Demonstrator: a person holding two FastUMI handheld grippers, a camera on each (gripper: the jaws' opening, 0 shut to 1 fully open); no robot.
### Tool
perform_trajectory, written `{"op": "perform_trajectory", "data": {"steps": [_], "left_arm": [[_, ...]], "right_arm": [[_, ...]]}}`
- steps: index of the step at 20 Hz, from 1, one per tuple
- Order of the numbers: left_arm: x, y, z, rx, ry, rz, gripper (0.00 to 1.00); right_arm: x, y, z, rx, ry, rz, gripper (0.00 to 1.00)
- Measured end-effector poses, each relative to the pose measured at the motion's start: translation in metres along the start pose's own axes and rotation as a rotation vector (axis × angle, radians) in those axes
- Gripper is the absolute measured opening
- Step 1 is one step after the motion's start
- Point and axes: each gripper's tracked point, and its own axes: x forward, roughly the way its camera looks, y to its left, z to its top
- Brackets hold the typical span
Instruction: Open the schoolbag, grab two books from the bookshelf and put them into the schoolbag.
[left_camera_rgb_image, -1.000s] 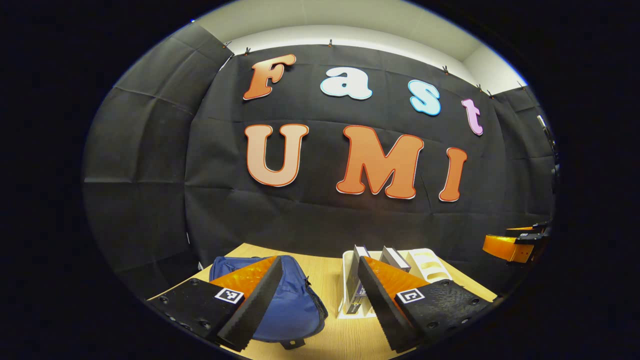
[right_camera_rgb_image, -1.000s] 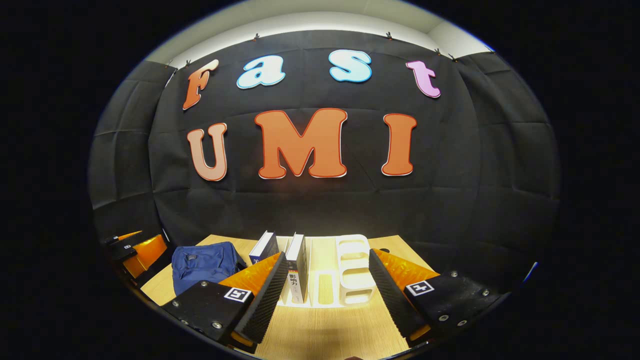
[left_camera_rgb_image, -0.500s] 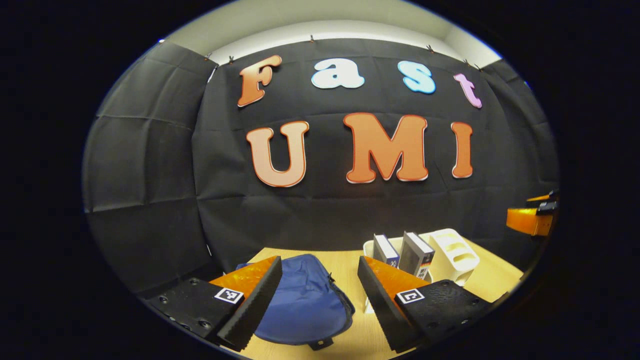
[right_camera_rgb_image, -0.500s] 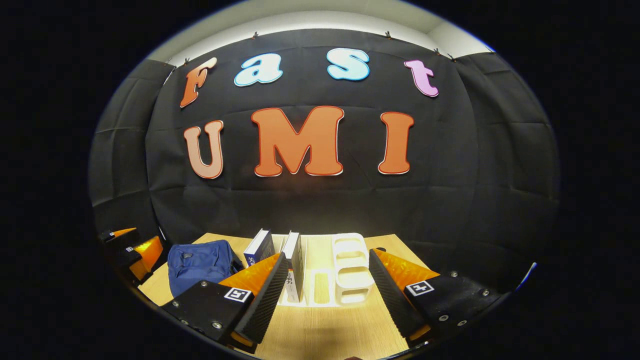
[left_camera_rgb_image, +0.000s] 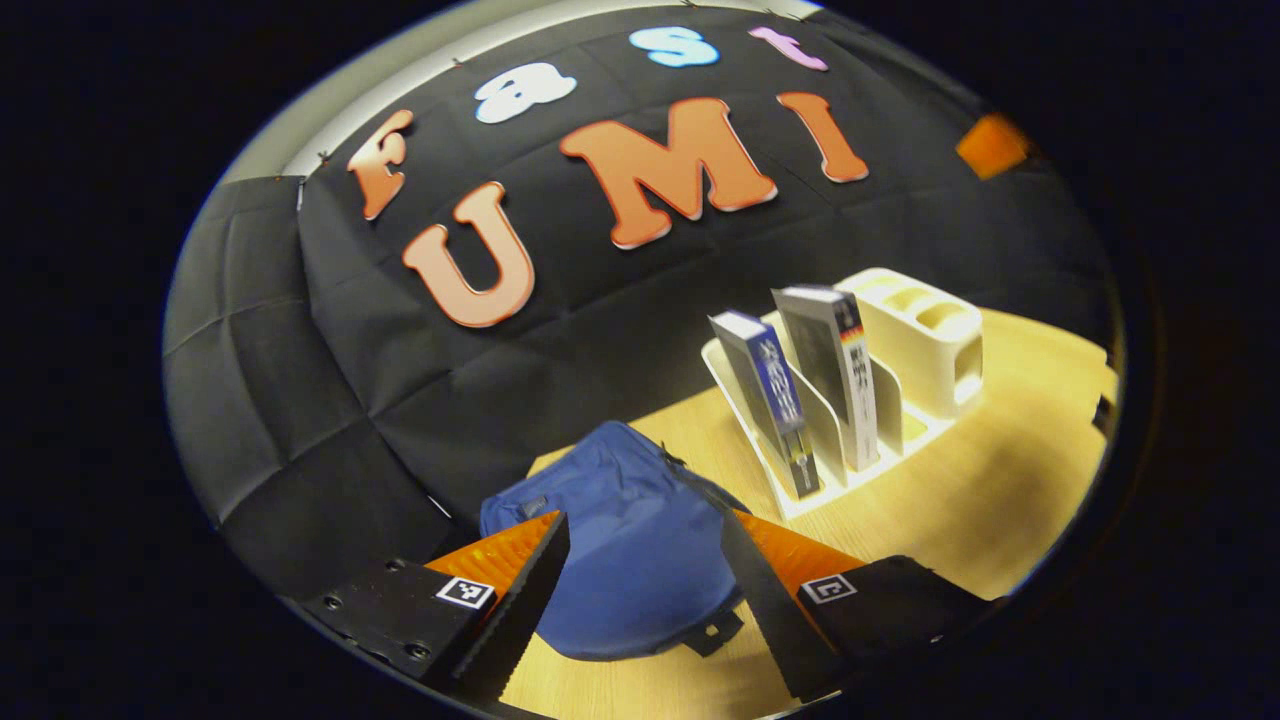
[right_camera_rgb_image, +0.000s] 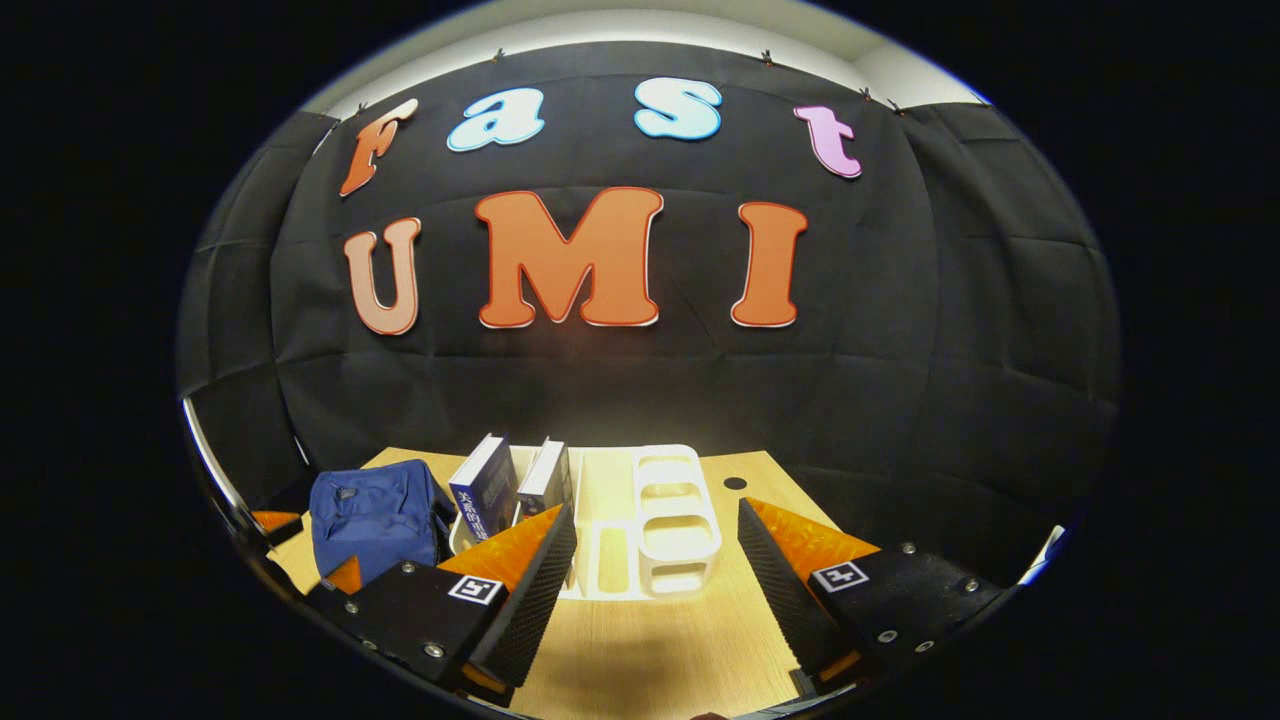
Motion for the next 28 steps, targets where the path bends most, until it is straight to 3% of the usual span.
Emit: {"op": "perform_trajectory", "data": {"steps": [3, 6, 8, 10, 15, 24, 26, 27, 28], "left_arm": [[0.025, -0.033, -0.045, 0.125, 0.064, -0.059, 0.95], [0.052, -0.059, -0.081, 0.183, 0.146, -0.120, 0.95], [0.062, -0.061, -0.116, 0.230, 0.269, -0.119, 0.95], [0.072, -0.057, -0.129, 0.261, 0.295, -0.109, 0.98], [0.079, -0.048, -0.144, 0.286, 0.350, -0.112, 0.98], [0.077, -0.014, -0.123, 0.306, 0.352, -0.085, 0.97], [0.079, -0.021, -0.131, 0.306, 0.377, -0.116, 0.94], [0.078, -0.023, -0.131, 0.312, 0.377, -0.126, 1.00], [0.078, -0.025, -0.131, 0.326, 0.368, -0.124, 0.82]], "right_arm": [[0.005, -0.018, -0.005, -0.019, 0.022, -0.042, 0.96], [0.008, -0.030, -0.008, -0.013, 0.050, -0.067, 0.96], [0.010, -0.035, -0.009, -0.019, 0.061, -0.085, 0.96], [0.011, -0.038, -0.011, -0.029, 0.069, -0.090, 0.96], [0.016, -0.033, -0.027, 0.003, 0.113, -0.070, 0.97], [0.016, -0.021, -0.023, 0.001, 0.112, -0.020, 0.97], [0.015, -0.023, -0.017, -0.002, 0.105, -0.022, 0.97], [0.014, -0.025, -0.013, -0.011, 0.097, -0.025, 0.97], [0.013, -0.028, -0.008, -0.023, 0.085, -0.027, 0.96]]}}
